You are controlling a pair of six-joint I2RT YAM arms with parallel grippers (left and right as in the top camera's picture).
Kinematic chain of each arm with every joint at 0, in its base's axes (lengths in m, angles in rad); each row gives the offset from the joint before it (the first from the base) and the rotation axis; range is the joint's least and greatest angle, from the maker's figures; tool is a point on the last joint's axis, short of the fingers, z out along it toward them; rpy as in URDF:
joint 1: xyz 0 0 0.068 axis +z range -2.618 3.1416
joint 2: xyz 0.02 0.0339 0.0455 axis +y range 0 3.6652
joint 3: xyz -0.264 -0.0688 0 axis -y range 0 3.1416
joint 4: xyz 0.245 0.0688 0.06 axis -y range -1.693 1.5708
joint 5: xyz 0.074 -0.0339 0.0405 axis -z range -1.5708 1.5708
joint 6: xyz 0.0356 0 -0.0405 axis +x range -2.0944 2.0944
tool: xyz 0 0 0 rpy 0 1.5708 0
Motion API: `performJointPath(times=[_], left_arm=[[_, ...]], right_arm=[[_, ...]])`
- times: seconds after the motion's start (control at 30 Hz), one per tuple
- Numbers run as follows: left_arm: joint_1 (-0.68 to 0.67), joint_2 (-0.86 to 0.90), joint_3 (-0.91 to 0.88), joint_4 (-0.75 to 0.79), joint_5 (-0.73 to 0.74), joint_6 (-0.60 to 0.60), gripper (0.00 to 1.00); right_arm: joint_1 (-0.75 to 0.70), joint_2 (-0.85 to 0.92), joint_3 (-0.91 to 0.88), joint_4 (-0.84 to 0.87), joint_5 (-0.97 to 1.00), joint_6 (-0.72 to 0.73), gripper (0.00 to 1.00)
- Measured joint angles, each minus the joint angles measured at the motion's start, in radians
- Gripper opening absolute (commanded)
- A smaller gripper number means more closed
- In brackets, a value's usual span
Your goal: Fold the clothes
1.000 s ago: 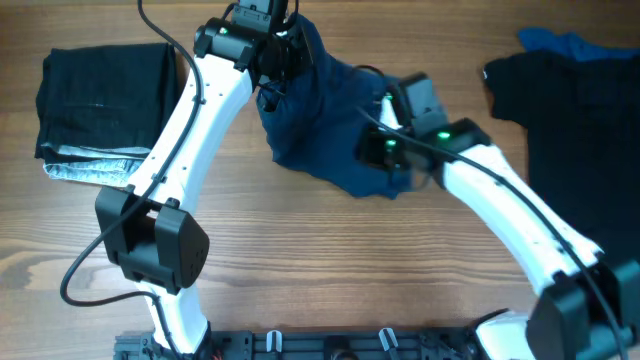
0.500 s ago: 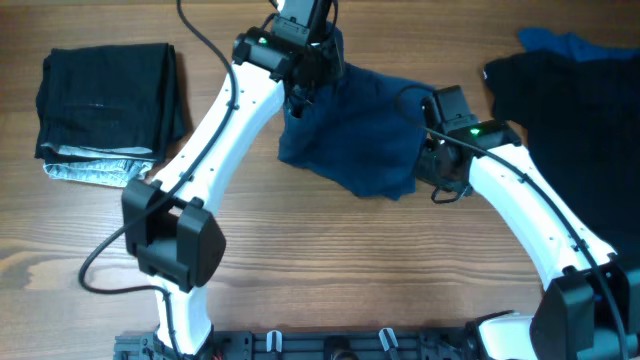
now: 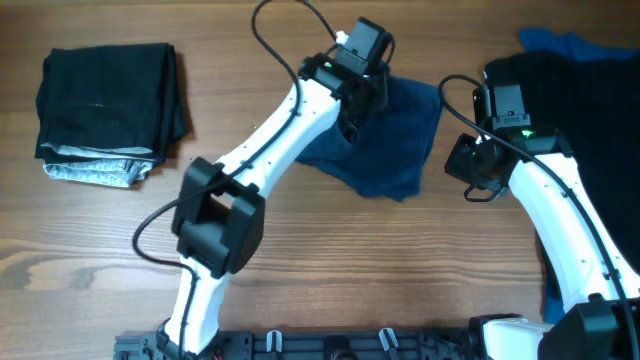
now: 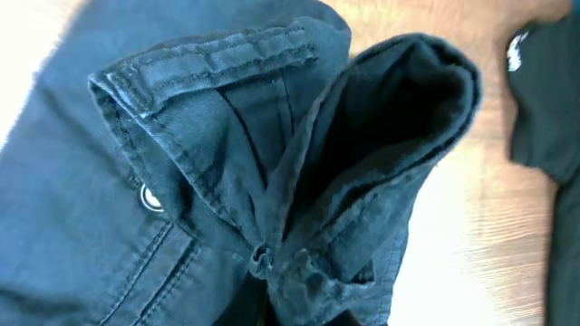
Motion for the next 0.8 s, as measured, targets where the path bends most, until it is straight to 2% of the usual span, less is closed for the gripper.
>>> performJointPath(times=[0.3, 0.33, 0.37, 0.43, 0.5, 0.57, 0.6, 0.63, 0.67, 0.8], left_arm=[[-0.065, 0.023, 0.0, 0.081, 0.001, -0.003, 0.09], [-0.079, 0.023, 0.0, 0.096, 0.004, -0.003, 0.12], [-0.092, 0.023, 0.0, 0.106, 0.005, -0.004, 0.35], [-0.111, 0.023, 0.0, 0.114, 0.011, -0.007, 0.54], [-0.124, 0.023, 0.0, 0.116, 0.016, -0.014, 0.56], [-0.124, 0.023, 0.0, 0.133, 0.046, -0.016, 0.6], [-0.122, 0.023, 0.0, 0.149, 0.071, -0.005, 0.58], [-0.121, 0.023, 0.001, 0.159, 0.093, 0.005, 0.39], [-0.117, 0.023, 0.001, 0.157, 0.117, 0.014, 0.05], [-0.069, 0.023, 0.005, 0.068, 0.146, 0.031, 0.04]], right_arm=[[0.0, 0.0, 0.0, 0.014, -0.003, -0.007, 0.05], [0.0, 0.0, 0.0, 0.013, -0.003, -0.007, 0.05], [0.0, 0.0, 0.0, 0.014, -0.003, -0.007, 0.04], [0.0, 0.0, 0.0, 0.014, -0.003, -0.007, 0.04], [0.0, 0.0, 0.0, 0.029, -0.003, -0.011, 0.05], [-0.018, -0.006, 0.011, 0.032, -0.003, -0.03, 0.14], [-0.035, -0.014, 0.027, 0.029, -0.018, -0.04, 0.15], [-0.063, -0.033, 0.052, 0.04, -0.053, -0.061, 0.11], [-0.094, -0.063, 0.085, 0.071, -0.118, -0.107, 0.05], [-0.109, -0.079, 0.114, 0.184, -0.338, -0.258, 0.04]])
